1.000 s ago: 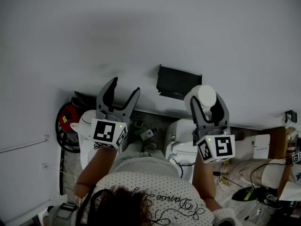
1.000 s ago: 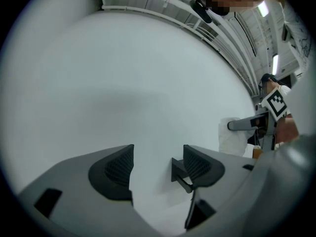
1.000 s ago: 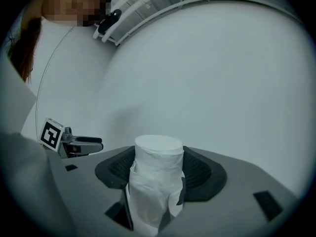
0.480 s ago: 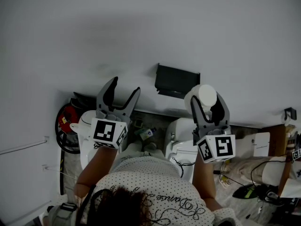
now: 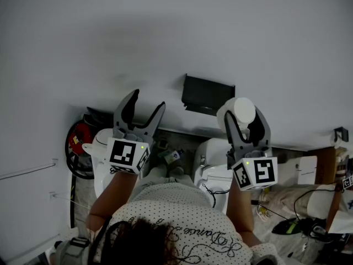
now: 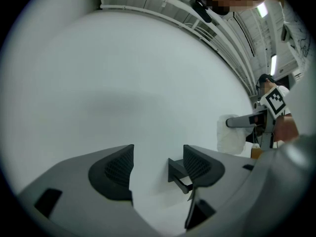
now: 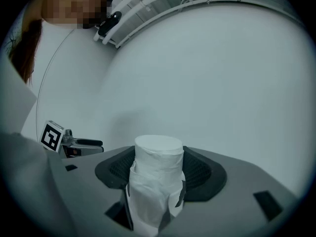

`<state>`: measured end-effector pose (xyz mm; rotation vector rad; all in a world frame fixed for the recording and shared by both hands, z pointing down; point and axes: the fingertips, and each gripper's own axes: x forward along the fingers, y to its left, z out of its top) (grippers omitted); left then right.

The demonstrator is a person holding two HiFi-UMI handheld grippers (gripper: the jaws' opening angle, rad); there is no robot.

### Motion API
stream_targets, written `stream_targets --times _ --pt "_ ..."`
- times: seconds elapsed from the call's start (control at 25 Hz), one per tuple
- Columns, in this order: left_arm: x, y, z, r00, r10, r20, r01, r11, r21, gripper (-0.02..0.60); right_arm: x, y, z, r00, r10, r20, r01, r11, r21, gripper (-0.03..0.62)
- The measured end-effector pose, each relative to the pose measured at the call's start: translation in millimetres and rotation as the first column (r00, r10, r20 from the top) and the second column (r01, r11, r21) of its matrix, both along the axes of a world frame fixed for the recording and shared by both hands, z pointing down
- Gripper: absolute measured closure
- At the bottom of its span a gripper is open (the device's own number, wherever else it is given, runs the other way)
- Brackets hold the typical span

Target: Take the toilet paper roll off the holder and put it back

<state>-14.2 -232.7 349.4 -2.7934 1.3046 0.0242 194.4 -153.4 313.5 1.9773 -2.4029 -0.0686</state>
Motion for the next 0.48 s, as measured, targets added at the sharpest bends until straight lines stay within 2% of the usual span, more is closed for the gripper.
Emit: stream_targets --times 0.48 --pt "-4.1 -9.8 -3.0 1.0 -0.03 -0.004 0.03 1.0 0.001 0.282 3.2 -16.3 -23.6 0.999 -0.03 -0.023 0.031 0.999 0.043 0.303"
